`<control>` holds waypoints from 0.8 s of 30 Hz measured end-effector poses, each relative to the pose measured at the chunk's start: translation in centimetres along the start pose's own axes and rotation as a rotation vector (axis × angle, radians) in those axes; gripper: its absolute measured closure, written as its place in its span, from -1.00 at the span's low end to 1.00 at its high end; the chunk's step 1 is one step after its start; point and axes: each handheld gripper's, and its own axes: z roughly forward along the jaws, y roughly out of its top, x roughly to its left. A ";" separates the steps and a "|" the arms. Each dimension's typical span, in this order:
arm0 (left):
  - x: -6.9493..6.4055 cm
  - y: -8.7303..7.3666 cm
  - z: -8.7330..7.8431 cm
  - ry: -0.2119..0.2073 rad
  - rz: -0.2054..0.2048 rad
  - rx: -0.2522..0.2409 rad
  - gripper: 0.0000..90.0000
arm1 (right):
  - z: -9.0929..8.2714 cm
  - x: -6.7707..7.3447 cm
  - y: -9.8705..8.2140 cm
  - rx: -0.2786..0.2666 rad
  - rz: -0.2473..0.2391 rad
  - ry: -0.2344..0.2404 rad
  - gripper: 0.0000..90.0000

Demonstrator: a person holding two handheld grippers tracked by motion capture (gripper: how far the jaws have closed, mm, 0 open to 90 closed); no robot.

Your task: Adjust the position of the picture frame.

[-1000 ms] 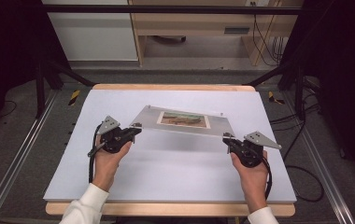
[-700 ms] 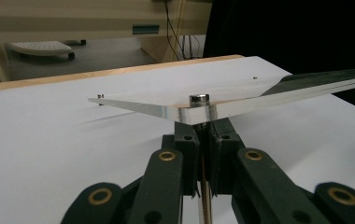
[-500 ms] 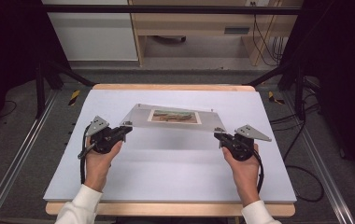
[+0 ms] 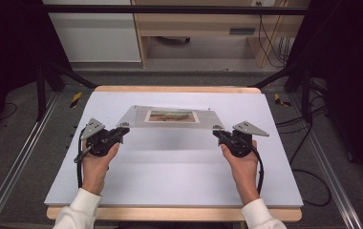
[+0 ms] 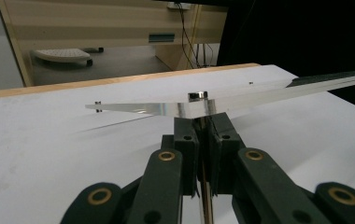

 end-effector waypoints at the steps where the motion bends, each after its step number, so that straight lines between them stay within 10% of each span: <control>1: 0.0 -0.1 0.0 0.001 -0.002 -0.002 0.84 | 0.1 0.0 0.0 0.000 0.003 0.001 0.88; 24: -0.1 -2.8 1.0 -0.029 -0.066 0.068 0.85 | -0.8 0.1 -1.8 0.053 -0.022 -0.036 0.88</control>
